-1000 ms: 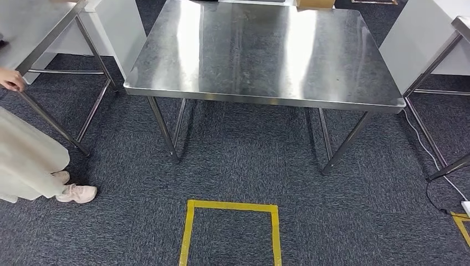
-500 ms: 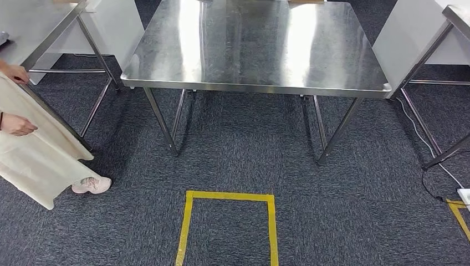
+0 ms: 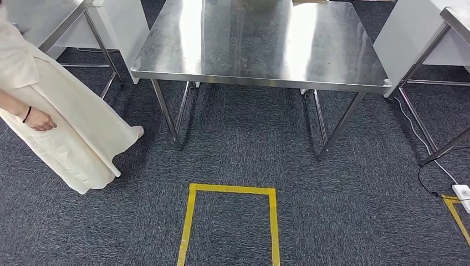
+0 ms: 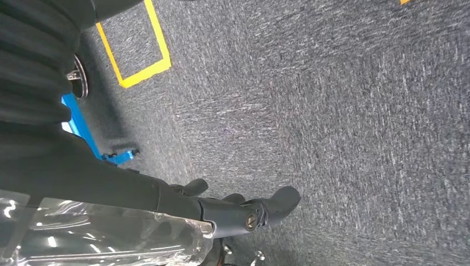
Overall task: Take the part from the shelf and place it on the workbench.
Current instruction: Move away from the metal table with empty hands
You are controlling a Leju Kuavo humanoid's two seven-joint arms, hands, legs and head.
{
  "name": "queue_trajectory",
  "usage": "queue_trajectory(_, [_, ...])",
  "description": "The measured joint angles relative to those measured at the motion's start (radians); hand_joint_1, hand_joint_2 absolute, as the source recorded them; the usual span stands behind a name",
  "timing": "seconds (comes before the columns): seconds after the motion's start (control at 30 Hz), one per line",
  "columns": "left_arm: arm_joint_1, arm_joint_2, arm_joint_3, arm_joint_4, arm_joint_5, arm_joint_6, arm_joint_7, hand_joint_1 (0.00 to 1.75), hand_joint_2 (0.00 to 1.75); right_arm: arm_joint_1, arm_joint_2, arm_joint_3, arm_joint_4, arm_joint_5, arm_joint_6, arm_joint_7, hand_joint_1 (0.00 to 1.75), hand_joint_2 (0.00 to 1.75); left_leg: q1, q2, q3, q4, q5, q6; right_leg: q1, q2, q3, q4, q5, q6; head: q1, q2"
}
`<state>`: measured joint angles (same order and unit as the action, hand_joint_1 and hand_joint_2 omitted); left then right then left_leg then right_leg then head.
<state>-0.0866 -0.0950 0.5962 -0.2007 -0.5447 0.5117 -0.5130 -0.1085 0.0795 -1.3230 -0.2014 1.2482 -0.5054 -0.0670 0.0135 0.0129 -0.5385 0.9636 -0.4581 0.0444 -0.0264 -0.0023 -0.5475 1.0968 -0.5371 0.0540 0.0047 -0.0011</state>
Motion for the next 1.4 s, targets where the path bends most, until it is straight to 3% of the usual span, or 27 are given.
queue_trajectory(0.03, [0.0, 0.0, 0.0, 0.0, -0.001, 0.001, 0.0, 0.0, 0.0, -0.001, 0.0, 0.0, 0.0, -0.001, 0.0, 0.0, 0.0, 1.75, 0.0, 0.0, -0.006, 0.007, 0.001, -0.005, 0.002, 0.002, 0.044, -0.065, 0.015, 0.003, 0.0, 0.0])
queue_trajectory(0.07, [0.0, 0.0, 0.0, 0.0, -0.002, 0.001, 0.0, 0.0, 0.0, -0.001, 0.0, 0.0, 0.0, -0.001, 0.0, 0.0, 0.0, 1.75, -0.001, -0.001, -0.01, 0.015, 0.001, -0.01, 0.004, 0.005, 0.068, -0.107, 0.022, 0.0, 0.001, 0.0])
queue_trajectory(0.13, [-0.001, 0.001, 0.0, 0.0, -0.003, 0.003, 0.0, 0.0, 0.0, -0.001, 0.001, 0.0, 0.0, -0.002, 0.0, 0.0, 0.0, 1.75, -0.005, -0.004, -0.017, 0.025, -0.001, -0.018, 0.008, 0.01, 0.068, -0.118, 0.023, -0.012, -0.001, 0.0])
queue_trajectory(0.17, [-0.001, 0.001, 0.0, 0.0, -0.004, 0.003, 0.0, 0.0, 0.0, 0.0, 0.001, 0.0, 0.0, -0.003, 0.0, 0.0, 0.0, 1.75, -0.005, -0.006, -0.019, 0.029, -0.003, -0.014, 0.005, 0.01, 0.063, -0.121, 0.022, -0.016, -0.002, 0.0])
queue_trajectory(0.23, [0.0, 0.002, 0.0, 0.0, -0.005, 0.004, 0.0, 0.0, 0.0, 0.0, 0.002, 0.0, 0.0, -0.004, 0.0, 0.0, 0.0, 1.75, -0.003, -0.007, -0.023, 0.03, -0.003, 0.005, 0.002, 0.01, 0.062, -0.123, 0.022, -0.023, -0.005, 0.0])
queue_trajectory(0.33, [0.0, 0.002, 0.0, 0.0, -0.005, 0.004, 0.0, 0.0, 0.0, 0.0, 0.002, 0.0, 0.0, -0.004, 0.0, 0.0, 0.0, 1.75, -0.001, -0.008, -0.025, 0.029, 0.009, 0.031, 0.009, 0.01, 0.06, -0.122, 0.028, -0.034, -0.006, 0.0])
queue_trajectory(0.47, [0.0, 0.002, 0.0, 0.0, -0.005, 0.004, 0.0, 0.0, 0.0, 0.0, 0.003, 0.0, 0.0, -0.004, 0.0, -0.002, 0.0, 1.75, 0.0, -0.009, -0.026, 0.028, 0.017, 0.038, 0.013, 0.01, 0.057, -0.121, 0.03, -0.037, -0.006, 0.0])
queue_trajectory(0.63, [0.0, 0.002, 0.0, 0.0, -0.005, 0.004, 0.0, 0.0, 0.0, 0.0, 0.003, 0.0, 0.0, -0.004, 0.0, -0.002, 0.0, 1.75, 0.0, -0.01, -0.027, 0.028, 0.019, 0.027, 0.017, 0.01, 0.055, -0.12, 0.03, -0.037, -0.006, 0.0])
queue_trajectory(0.83, [0.0, 0.002, 0.0, 0.0, -0.005, 0.004, 0.0, 0.0, 0.0, 0.0, 0.003, 0.0, 0.0, -0.003, 0.0, -0.003, 0.0, 1.75, 0.003, -0.01, -0.032, 0.024, 0.018, -0.027, 0.021, 0.01, 0.047, -0.119, 0.029, -0.037, -0.006, 0.0])
queue_trajectory(1.4, [0.0, 0.003, 0.0, 0.0, 0.002, -0.01, 0.002, 0.0, 0.0, 0.0, 0.002, 0.001, 0.0, 0.008, 0.001, -0.003, 0.0, 1.75, -0.012, -0.01, -0.036, 0.028, 0.017, -0.028, 0.011, 0.009, 0.044, -0.12, 0.03, -0.036, -0.006, 0.0])
